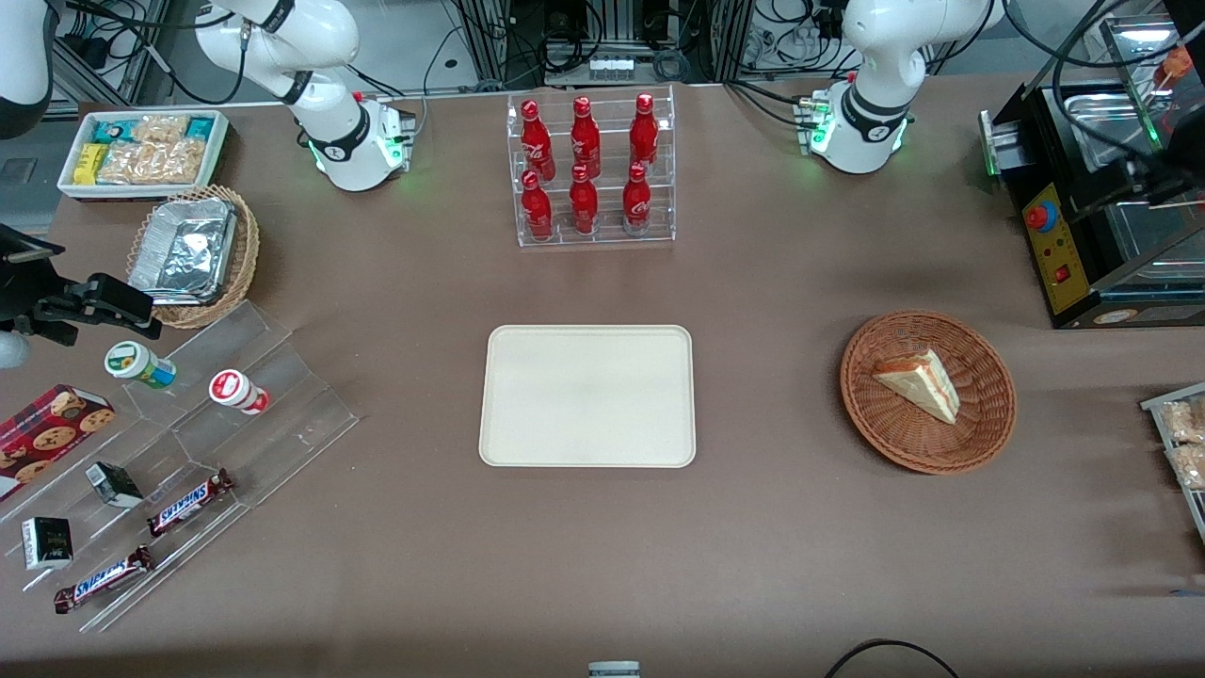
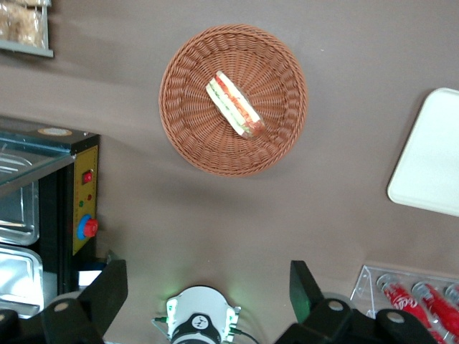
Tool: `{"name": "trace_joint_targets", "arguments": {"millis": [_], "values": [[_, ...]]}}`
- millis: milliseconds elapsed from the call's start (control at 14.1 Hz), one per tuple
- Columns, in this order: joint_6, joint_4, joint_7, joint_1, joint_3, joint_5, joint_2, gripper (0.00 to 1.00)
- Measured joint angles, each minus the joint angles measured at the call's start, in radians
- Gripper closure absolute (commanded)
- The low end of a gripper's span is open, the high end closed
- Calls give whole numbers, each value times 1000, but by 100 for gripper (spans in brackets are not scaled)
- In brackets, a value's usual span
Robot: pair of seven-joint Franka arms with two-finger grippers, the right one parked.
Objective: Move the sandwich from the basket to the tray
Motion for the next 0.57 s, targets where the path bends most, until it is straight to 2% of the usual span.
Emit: {"name": "trace_joint_targets", "arguments": {"millis": [213, 568], "values": [[85, -59, -101, 0, 0, 20, 24, 0], [321, -242, -339, 0, 0, 23, 30, 0]]}}
